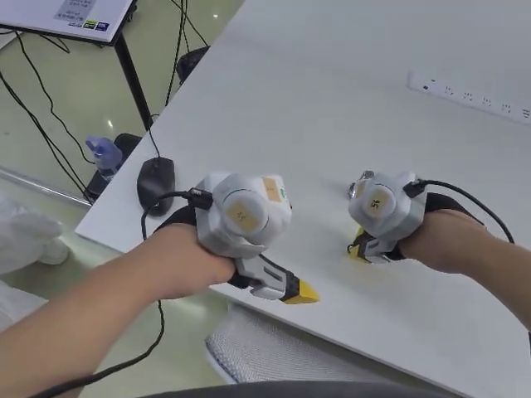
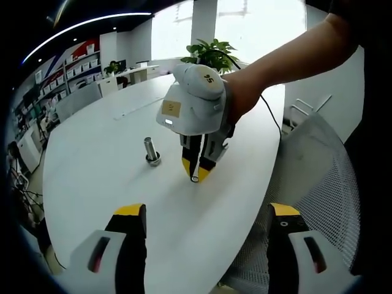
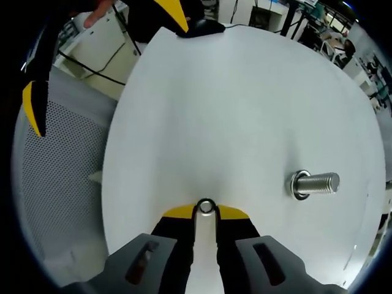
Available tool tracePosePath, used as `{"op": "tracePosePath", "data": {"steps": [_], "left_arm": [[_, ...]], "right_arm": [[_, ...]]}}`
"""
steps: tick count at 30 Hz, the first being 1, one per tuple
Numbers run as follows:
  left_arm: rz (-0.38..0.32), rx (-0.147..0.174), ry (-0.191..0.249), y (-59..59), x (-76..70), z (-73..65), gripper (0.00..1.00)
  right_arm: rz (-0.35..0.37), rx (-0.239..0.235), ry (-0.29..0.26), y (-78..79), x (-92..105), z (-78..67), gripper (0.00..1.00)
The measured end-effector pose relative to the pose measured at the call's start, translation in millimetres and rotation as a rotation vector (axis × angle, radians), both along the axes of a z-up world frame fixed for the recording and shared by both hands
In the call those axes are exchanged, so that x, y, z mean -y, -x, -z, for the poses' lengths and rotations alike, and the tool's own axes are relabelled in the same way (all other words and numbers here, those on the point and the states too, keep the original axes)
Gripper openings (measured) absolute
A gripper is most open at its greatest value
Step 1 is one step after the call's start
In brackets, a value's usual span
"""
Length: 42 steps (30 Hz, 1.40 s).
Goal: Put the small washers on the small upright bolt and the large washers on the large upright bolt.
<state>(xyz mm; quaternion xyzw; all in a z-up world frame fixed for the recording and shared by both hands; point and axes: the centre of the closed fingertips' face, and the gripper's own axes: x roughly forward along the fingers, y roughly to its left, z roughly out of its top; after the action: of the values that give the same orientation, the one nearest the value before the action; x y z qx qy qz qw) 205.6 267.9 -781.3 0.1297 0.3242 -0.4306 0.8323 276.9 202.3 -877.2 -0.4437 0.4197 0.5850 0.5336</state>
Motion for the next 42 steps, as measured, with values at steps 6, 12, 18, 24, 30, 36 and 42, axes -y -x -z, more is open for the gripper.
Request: {"op": "tracePosePath", "data": {"steps": [6,12,18,24,30,36,42], "left_arm": [[0.0,0.003,-0.007,-0.4,-1.6,1.7,0.81],[0.011,0.004,-0.014,-0.9,-1.0,2.4,0.81],[0.014,0.007,-0.026,-5.8,-3.2,2.1,0.81],[-0.005,0.007,-0.028,-10.7,-6.3,1.7,0.81],[-0.02,0.001,-0.027,-9.2,-6.6,4.3,0.82],[-0.043,-0.008,-0.021,-9.3,-9.7,7.4,0.85],[-0.061,-0.005,-0.015,-10.1,-12.7,3.9,0.87]], "right_arm": [[0.043,-0.004,0.005,-5.4,15.0,-11.9,0.13],[0.088,0.008,0.002,-10.7,33.4,-24.3,0.13],[0.145,0.007,0.006,-11.5,61.6,-35.7,0.13],[0.2,0.008,0.012,-12.8,89.3,-48.6,0.13],[0.24,0.02,0.027,-22.2,117.4,-58.4,0.13],[0.292,0.036,0.029,-34.0,143.7,-66.6,0.13],[0.324,0.049,0.024,-47.4,158.1,-73.1,0.13]]}}
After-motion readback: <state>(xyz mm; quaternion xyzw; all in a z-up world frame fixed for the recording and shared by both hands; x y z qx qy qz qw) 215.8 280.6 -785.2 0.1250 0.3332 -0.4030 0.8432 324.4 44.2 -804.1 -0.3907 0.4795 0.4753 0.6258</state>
